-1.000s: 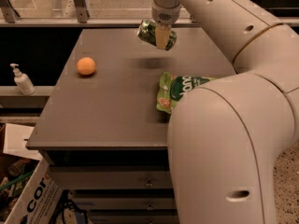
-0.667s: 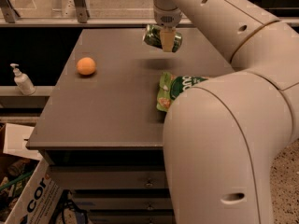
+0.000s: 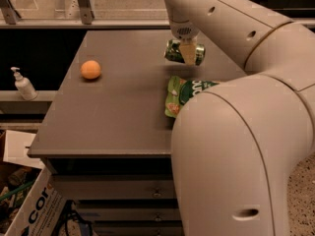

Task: Knock green can over

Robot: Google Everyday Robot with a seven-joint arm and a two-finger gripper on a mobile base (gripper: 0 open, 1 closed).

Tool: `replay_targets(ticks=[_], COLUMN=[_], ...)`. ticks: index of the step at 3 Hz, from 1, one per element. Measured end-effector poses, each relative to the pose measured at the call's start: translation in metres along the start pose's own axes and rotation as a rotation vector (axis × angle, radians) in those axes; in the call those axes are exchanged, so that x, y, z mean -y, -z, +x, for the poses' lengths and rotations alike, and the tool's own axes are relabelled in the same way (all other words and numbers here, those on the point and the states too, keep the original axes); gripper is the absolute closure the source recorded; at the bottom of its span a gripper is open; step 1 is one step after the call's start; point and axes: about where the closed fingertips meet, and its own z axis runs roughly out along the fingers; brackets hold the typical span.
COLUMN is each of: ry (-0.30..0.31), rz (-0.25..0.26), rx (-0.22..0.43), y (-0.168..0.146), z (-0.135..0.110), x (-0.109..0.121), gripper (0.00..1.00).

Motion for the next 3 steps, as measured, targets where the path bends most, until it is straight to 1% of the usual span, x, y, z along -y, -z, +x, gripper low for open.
replay_targets(ticks=[1,2,3], ry=[0.012,0.012,0.013], rz=[-0.044,-0.044,-0.038], rx=[-0.053,-0.052,-0.049], y=[-0.0149,-0.015,-0.0176], z=[0.0133,0.0133,0.0123], x=[-0.0134,-0.0133,-0.0117], gripper=[1.0,1.0,0.82])
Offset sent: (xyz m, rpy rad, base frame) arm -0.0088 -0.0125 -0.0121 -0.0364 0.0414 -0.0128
